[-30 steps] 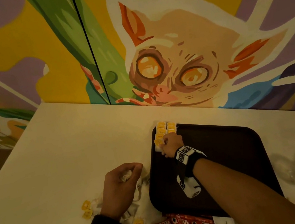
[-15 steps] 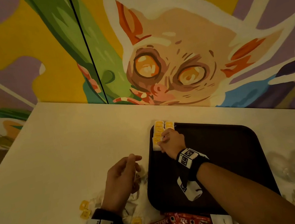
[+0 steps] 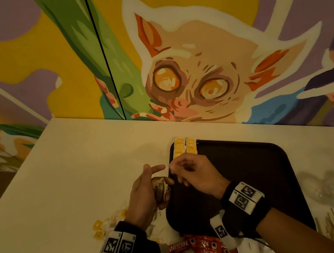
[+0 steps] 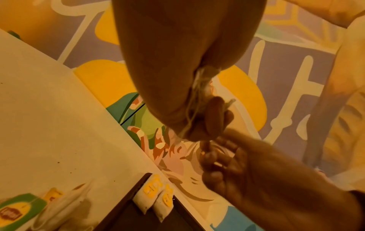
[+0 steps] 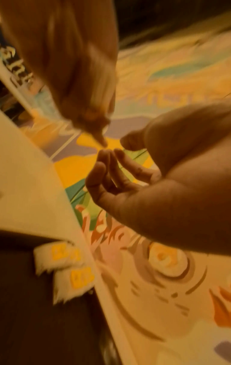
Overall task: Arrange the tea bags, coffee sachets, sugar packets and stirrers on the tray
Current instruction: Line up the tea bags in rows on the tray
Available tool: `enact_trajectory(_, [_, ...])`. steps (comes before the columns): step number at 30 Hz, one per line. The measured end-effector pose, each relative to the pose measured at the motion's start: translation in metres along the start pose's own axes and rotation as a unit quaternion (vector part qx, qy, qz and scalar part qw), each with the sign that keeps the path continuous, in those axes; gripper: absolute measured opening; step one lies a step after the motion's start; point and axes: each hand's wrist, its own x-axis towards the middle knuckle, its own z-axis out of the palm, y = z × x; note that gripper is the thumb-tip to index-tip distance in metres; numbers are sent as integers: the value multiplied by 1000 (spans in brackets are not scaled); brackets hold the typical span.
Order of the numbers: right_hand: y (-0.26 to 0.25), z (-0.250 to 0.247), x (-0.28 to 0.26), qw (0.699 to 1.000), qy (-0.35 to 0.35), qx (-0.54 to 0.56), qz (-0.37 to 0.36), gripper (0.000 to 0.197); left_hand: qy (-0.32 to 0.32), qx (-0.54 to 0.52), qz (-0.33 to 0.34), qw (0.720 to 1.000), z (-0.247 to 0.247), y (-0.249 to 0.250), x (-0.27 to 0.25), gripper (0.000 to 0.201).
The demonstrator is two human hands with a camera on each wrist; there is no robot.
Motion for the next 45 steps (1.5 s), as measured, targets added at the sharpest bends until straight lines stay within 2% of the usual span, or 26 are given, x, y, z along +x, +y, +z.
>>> enact_trajectory(3, [-14, 6, -26, 997, -53, -12, -46, 12, -9, 24, 2, 1000, 6, 0, -5, 50])
enact_trajectory(8, [-16, 7, -50, 992, -85, -65, -63, 31, -18, 34, -15, 999, 11, 2, -12, 48])
enact_trajectory(13, [-15, 7, -65, 997, -26, -37, -59, 19, -30, 35, -15, 999, 19, 1, -20, 44])
enact_trajectory(17, [-10, 5, -69, 998, 34, -22, -58, 22, -73, 28, 0, 997, 20, -4, -25, 35])
enact_trajectory(21, [-12, -4, -71, 996, 73, -7, -53, 15, -61, 71, 18, 995, 15, -8, -26, 22])
enact_trajectory(27, [-18, -17, -72, 998, 56, -7, -40, 16, -34, 124, 60, 990, 11, -9, -25, 14])
enact_trajectory(32, [-22, -25, -73, 998, 33, -25, -44, 18, 14, 109, 94, 989, 9, -8, -23, 15])
enact_trajectory(35, [-24, -26, -74, 998, 0, -41, -52, 22, 1, 149, 150, 977, 10, -3, -25, 13])
enact_trajectory(38, [-26, -25, -75, 996, -19, -56, -64, 23, -69, 239, 199, 948, 11, 6, -28, 22])
enact_trajectory(41, [-29, -25, -75, 997, -21, -41, -68, 21, -134, 291, 206, 925, 7, 7, -25, 29])
enact_trajectory(45, [-31, -27, -76, 997, -28, -45, -57, 21, -110, 328, 228, 910, 3, 4, -22, 11])
